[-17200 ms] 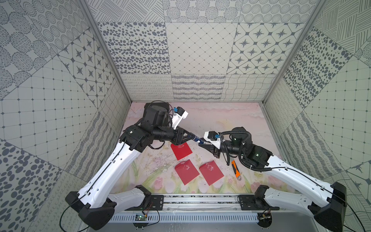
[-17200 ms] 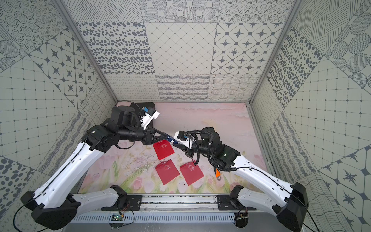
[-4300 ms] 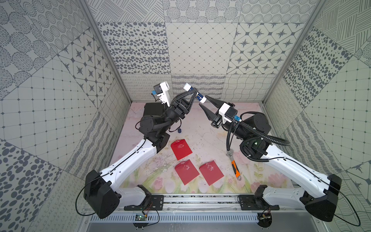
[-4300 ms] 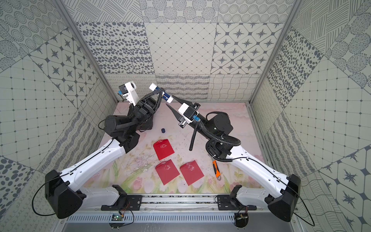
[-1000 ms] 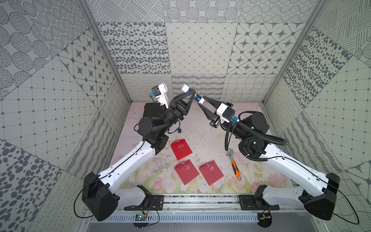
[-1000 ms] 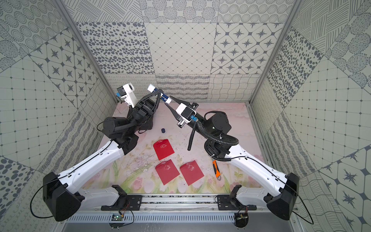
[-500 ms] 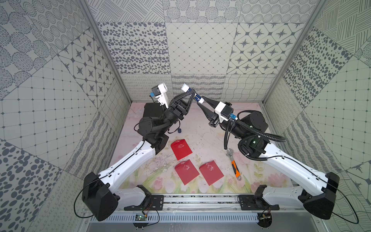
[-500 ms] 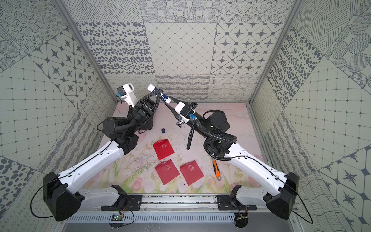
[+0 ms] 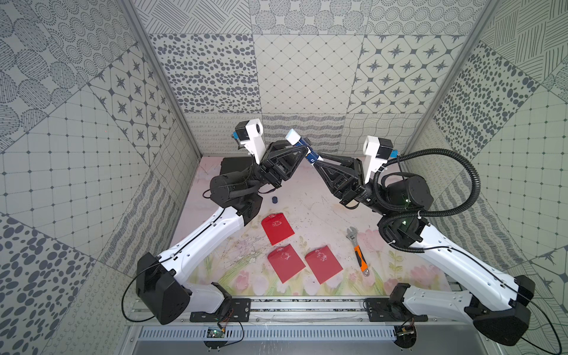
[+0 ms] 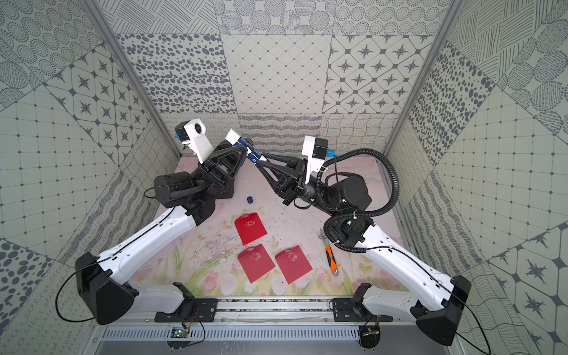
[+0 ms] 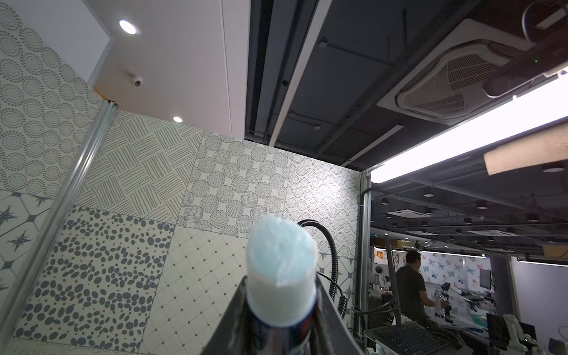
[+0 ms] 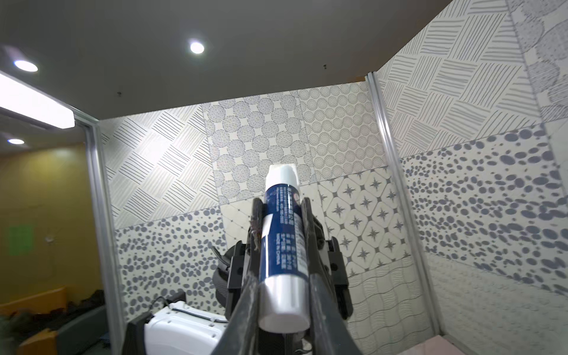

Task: Seal the envelope with a glue stick
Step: Unscrew the glue stick.

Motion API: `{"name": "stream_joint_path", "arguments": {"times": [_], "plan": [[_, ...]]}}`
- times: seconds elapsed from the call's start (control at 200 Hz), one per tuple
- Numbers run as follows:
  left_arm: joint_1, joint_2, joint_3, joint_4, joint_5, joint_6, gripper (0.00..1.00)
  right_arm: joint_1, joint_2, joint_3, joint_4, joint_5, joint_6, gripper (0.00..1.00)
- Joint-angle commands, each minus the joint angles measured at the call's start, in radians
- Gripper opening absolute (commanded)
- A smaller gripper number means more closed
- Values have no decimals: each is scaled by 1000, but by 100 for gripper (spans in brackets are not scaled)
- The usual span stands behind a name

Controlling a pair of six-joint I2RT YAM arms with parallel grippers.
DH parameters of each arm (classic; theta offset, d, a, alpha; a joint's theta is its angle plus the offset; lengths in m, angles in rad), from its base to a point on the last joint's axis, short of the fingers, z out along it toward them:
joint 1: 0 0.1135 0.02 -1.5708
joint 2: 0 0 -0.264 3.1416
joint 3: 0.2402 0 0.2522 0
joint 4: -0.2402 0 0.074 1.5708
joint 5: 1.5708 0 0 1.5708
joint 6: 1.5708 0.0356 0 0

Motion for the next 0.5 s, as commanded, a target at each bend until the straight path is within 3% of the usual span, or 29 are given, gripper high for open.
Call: {"name": "stream_joint_path", "arguments": {"times": [0.0,0.12,0.215,0.42,0.495], "plan": [[3,6,59,157,58,15,0,8,-18,10,119,-171,357,8],[4,7,62,156,60,15,0,7,42,33,274,-266,525,8],[4,5,60,156,57,10,0,6,54,39,289,-274,530,12],[4,-21,15,98,11,46,0,7,-58,10,-3,-114,153,42],[3,-53,-23,16,-44,99,0,6,-94,3,-86,-42,-12,49]]}}
